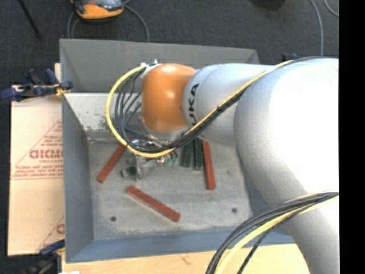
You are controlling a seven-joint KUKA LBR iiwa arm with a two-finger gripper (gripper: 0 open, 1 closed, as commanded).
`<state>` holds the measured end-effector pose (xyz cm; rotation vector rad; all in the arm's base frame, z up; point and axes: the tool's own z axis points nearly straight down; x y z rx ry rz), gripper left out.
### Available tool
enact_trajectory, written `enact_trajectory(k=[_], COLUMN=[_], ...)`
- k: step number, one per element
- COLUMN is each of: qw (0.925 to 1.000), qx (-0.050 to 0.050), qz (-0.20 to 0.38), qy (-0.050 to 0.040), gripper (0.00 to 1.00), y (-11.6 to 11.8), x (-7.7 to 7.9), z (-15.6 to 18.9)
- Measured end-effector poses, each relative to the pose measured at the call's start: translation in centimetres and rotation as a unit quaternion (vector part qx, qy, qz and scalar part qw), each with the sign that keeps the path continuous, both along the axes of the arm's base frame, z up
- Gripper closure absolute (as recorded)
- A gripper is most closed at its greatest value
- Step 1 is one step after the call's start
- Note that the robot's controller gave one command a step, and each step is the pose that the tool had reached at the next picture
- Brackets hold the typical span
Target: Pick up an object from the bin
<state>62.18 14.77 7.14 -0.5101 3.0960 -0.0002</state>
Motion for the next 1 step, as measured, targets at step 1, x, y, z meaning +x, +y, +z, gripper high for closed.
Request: enact_trajectory(k=[1], qw=[1.0000], qx=[0.000], qz=[0.000], qy=[0.0000], gripper=[1.00], y=[-0.02], x=[0.00], z=[0.00])
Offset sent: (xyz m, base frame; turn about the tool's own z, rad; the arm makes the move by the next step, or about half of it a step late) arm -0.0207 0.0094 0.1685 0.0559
